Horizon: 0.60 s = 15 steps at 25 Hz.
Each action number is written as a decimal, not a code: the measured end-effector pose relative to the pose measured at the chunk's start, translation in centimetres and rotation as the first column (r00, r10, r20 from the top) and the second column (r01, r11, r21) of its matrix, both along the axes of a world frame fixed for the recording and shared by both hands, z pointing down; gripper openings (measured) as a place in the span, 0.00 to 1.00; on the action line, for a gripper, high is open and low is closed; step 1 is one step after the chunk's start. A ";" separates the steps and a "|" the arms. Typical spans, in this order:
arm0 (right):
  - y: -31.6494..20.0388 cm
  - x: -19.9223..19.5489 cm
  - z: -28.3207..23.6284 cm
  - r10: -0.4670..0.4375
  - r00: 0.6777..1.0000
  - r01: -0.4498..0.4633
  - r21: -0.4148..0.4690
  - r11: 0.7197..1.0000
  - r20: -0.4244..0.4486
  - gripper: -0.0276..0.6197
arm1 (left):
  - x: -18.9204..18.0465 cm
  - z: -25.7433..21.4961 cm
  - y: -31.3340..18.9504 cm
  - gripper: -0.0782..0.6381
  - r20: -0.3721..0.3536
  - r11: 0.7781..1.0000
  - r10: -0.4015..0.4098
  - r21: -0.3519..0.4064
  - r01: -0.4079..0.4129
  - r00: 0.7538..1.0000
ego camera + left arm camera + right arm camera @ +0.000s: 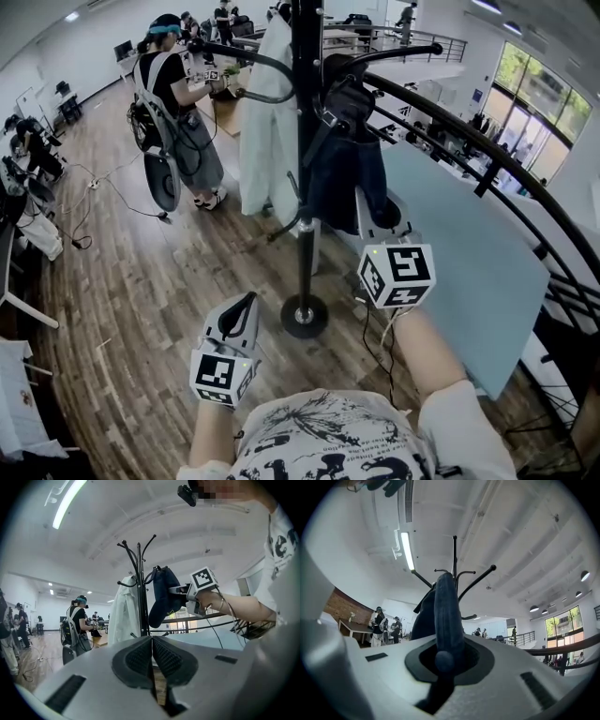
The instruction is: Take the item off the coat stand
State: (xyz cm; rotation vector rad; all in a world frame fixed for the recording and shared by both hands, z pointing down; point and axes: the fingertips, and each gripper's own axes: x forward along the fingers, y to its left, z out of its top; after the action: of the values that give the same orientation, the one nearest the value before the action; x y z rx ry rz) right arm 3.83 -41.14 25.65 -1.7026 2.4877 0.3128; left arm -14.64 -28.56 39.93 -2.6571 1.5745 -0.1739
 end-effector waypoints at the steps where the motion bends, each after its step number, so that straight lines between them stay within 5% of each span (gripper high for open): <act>1: 0.6 0.2 -0.1 0.001 1.000 -0.001 0.006 1.000 0.002 0.07 | 0.2 0.1 0.1 0.12 0.000 1.000 0.004 0.000 -0.004 1.000; 15: 6.7 1.7 10.4 -0.008 0.999 0.002 -0.168 0.986 -0.038 0.07 | 1.0 -1.6 1.3 0.12 -0.029 1.000 0.019 0.005 -0.018 0.999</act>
State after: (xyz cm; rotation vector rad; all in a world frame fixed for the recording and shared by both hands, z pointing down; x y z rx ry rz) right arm 5.57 -34.48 36.06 -1.7660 2.6130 0.1399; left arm -13.68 -27.24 38.37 -2.6816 1.5560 -0.1307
